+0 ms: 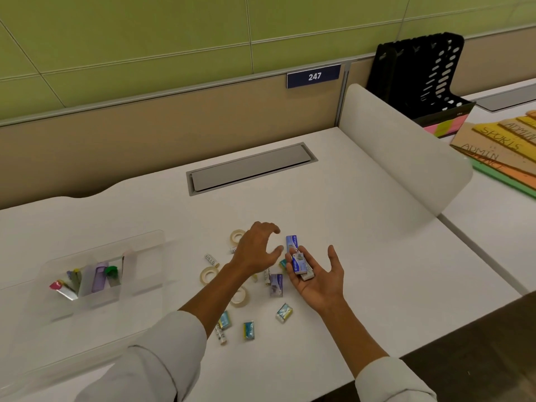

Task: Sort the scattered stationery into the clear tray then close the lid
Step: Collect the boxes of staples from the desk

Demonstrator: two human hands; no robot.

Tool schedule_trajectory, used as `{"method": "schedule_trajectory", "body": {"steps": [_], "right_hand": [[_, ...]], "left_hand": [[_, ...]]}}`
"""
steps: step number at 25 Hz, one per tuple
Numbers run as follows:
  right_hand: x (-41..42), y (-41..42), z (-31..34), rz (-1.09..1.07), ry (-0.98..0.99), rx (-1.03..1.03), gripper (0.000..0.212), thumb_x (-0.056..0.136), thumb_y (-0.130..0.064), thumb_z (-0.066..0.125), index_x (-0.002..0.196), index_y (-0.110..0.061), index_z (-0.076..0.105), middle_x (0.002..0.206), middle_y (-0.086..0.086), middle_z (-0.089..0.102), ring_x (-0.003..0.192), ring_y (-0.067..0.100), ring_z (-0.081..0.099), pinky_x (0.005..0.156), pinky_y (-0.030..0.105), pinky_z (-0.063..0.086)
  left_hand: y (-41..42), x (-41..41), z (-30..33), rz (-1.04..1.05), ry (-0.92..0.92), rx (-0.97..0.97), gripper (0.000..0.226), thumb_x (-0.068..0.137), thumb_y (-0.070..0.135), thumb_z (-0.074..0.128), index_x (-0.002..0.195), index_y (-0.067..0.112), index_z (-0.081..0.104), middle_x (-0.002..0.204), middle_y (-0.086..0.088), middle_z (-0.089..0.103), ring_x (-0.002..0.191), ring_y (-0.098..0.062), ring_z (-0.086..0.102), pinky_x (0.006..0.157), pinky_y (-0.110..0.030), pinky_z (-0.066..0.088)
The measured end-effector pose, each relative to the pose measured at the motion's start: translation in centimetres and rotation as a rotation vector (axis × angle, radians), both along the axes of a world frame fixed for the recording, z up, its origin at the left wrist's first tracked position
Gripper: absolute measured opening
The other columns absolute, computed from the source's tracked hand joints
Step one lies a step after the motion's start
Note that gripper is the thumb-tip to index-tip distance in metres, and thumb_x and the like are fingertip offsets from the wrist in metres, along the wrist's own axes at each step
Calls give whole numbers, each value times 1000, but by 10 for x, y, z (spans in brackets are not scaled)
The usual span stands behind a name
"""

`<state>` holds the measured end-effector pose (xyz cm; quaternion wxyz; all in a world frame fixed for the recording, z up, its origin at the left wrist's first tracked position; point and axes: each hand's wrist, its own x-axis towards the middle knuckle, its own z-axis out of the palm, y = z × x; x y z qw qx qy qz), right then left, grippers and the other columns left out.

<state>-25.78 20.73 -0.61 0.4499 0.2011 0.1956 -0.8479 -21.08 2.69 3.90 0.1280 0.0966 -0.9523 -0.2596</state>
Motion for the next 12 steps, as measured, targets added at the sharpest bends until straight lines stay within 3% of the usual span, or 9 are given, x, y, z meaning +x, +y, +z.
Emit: {"method": "schedule_trajectory", "body": {"steps": [5, 8, 12], "right_hand": [[-20, 24, -9, -54, 13, 2, 91, 68, -58, 76, 138, -5, 56, 138, 23, 59, 129, 40, 57, 105, 49, 49], [-29, 39, -12, -63, -5, -21, 91, 70, -60, 73, 139, -4, 55, 139, 24, 58, 130, 42, 55, 109, 52, 43], [-41, 54, -15, -35, -23, -61, 88, 79, -66, 63, 140, -3, 53, 142, 25, 55, 133, 44, 52, 112, 54, 40]], "left_hand": [[18, -36, -17, -44, -275, -133, 52, 83, 15, 64, 132, 15, 46, 134, -6, 49, 127, -23, 42, 96, -36, 43], [24, -57, -34, -117, -411, -176, 57, 86, 18, 63, 139, 17, 42, 145, -5, 41, 132, -24, 36, 101, -38, 40], [24, -70, -42, -107, -408, -191, 46, 89, 26, 60, 133, 18, 48, 132, -4, 53, 120, -22, 46, 92, -35, 44]]}}
